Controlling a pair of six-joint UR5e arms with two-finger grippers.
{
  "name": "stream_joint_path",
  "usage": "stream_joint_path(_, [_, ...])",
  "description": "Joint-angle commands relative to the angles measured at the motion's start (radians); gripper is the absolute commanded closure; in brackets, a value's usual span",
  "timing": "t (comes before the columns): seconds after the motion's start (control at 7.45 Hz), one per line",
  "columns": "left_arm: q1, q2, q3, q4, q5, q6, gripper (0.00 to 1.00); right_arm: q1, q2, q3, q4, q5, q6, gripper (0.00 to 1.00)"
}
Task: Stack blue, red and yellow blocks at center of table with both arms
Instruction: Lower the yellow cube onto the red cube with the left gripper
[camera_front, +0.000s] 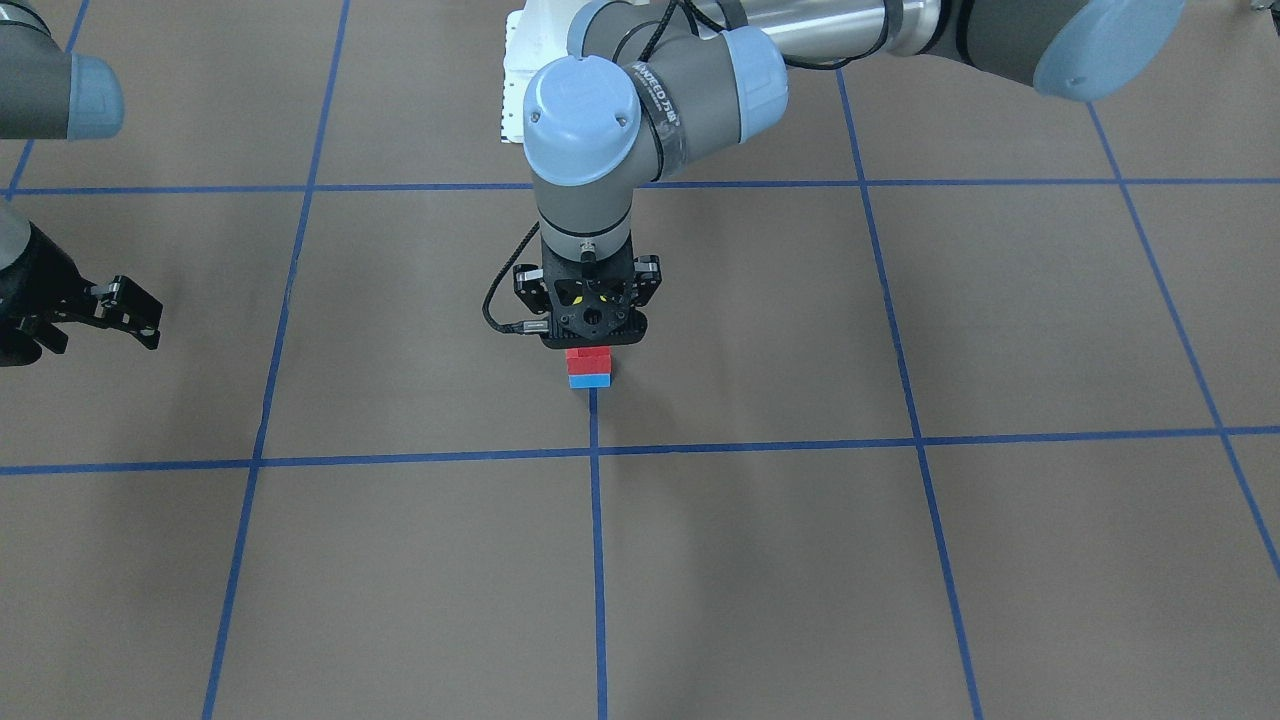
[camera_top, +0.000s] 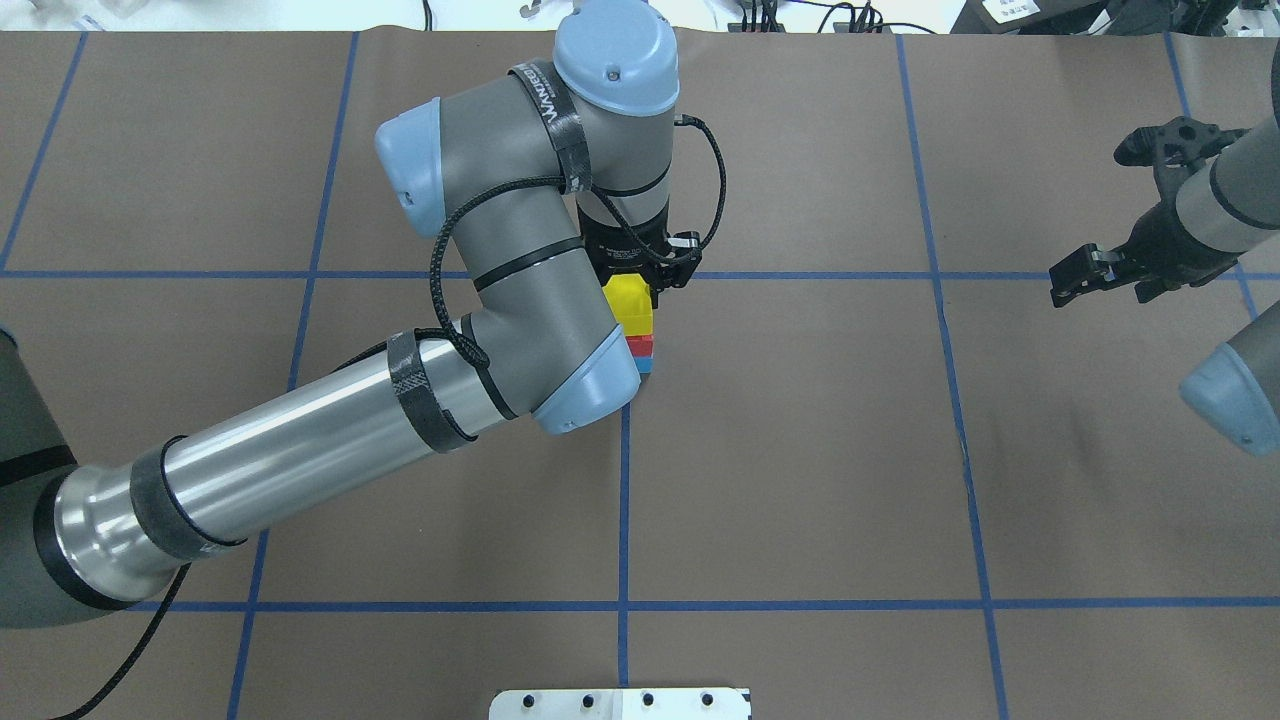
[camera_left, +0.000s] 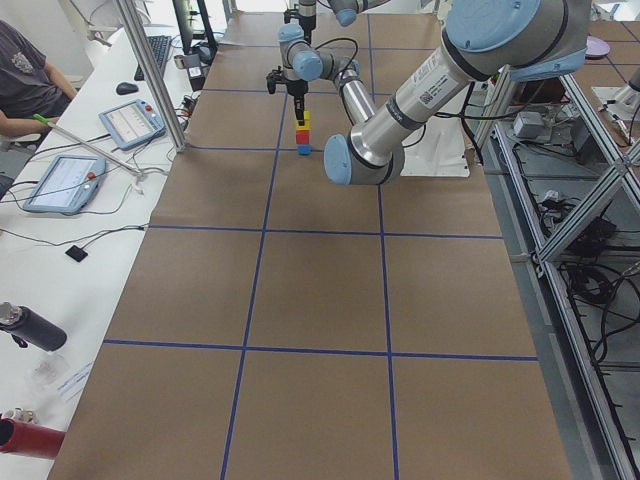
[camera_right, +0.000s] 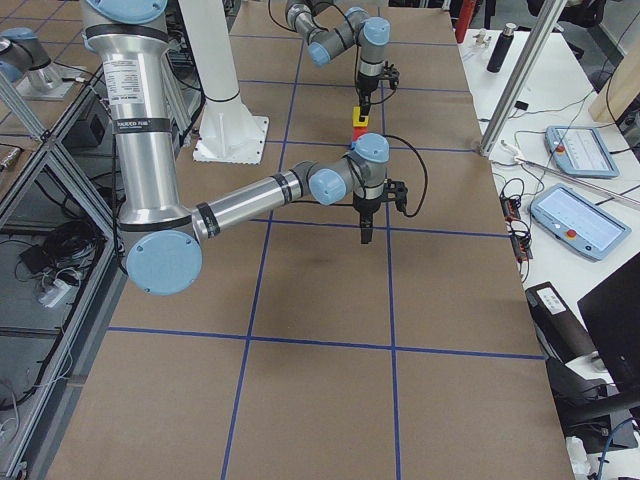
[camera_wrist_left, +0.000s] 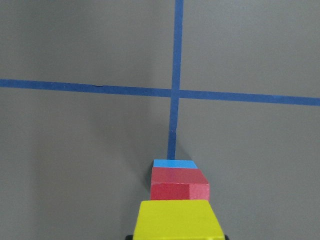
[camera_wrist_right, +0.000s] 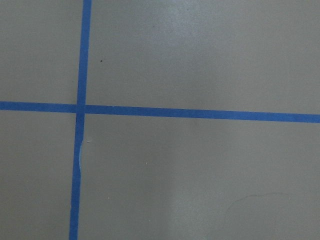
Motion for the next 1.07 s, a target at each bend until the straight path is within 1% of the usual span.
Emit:
stream_joint_path(0.0, [0.001,-0.007,0.023,-0.017,0.0,0.006,1.0,0.0,-0.001,-0.001,0.004,0.0,0.001,0.0])
stream_joint_path(0.94, [0.001,-0.01,0.043,-0.031,0.002,0.024,1.0,0.0,-0.001,-0.001,0.004,0.0,-0.001,0.0])
